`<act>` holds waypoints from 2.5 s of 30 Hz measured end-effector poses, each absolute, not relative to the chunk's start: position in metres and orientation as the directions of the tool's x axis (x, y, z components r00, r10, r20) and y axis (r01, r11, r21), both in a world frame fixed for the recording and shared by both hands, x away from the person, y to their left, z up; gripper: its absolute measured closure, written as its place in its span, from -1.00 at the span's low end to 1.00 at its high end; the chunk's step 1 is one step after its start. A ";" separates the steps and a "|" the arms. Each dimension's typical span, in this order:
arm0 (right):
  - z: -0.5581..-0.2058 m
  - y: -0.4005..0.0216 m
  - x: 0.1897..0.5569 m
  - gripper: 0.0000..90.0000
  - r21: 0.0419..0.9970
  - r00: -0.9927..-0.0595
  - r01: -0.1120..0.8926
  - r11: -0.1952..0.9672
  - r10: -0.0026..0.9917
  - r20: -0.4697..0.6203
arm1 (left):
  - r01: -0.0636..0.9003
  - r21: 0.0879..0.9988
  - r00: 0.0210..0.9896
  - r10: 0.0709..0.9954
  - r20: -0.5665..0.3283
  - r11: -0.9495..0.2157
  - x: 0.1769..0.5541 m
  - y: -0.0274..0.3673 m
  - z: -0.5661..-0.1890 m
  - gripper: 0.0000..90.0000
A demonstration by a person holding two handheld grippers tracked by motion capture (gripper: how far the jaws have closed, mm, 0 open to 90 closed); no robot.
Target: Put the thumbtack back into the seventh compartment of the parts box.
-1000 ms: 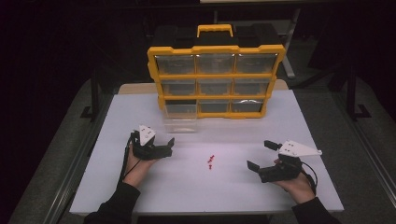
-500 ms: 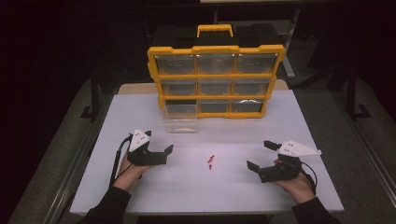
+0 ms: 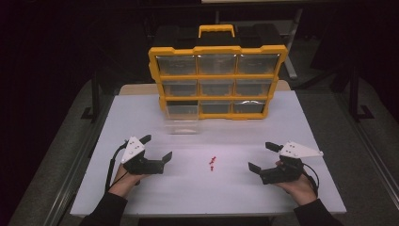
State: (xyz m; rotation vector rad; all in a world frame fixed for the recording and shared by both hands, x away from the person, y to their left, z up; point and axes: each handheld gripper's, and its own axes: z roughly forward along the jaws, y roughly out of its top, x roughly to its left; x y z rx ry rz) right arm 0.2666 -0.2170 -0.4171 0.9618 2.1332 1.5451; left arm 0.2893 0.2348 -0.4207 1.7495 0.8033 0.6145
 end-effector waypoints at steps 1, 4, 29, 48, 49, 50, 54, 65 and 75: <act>-0.417 -0.217 0.267 -1.00 0.928 -0.715 0.324 0.181 0.689 0.115 | 0.224 0.953 0.640 0.769 0.014 -0.204 0.287 0.236 -0.420 -1.00; -0.417 -0.217 0.267 -1.00 0.928 -0.714 0.326 0.183 0.691 0.115 | 0.222 0.954 0.636 0.772 0.013 -0.200 0.282 0.241 -0.421 -1.00; -0.419 -0.213 0.270 -1.00 0.918 -0.717 0.337 0.207 0.688 0.109 | 0.234 0.954 0.636 0.771 -0.005 -0.187 0.255 0.266 -0.427 -1.00; -0.409 -0.199 0.283 -1.00 0.901 -0.721 0.359 0.244 0.685 0.102 | 0.235 0.954 0.649 0.761 -0.011 -0.187 0.257 0.262 -0.428 -1.00; -0.408 -0.199 0.284 -1.00 0.899 -0.724 0.359 0.250 0.682 0.099 | 0.233 0.953 0.651 0.759 -0.007 -0.191 0.257 0.261 -0.428 -1.00; -0.408 -0.198 0.285 -1.00 0.897 -0.728 0.360 0.256 0.679 0.098 | 0.236 0.954 0.652 0.758 -0.012 -0.187 0.257 0.261 -0.428 -1.00; -0.406 -0.194 0.288 -0.96 0.890 -0.740 0.366 0.271 0.664 0.102 | 0.238 0.953 0.651 0.759 -0.016 -0.185 0.257 0.260 -0.429 -1.00; -0.403 -0.186 0.297 -0.89 0.872 -0.749 0.386 0.299 0.654 0.107 | 0.242 0.953 0.647 0.762 -0.020 -0.181 0.257 0.259 -0.429 -1.00; -0.401 -0.179 0.303 -0.71 0.852 -0.763 0.401 0.338 0.638 0.106 | 0.241 0.952 0.645 0.764 -0.013 -0.187 0.258 0.257 -0.430 -1.00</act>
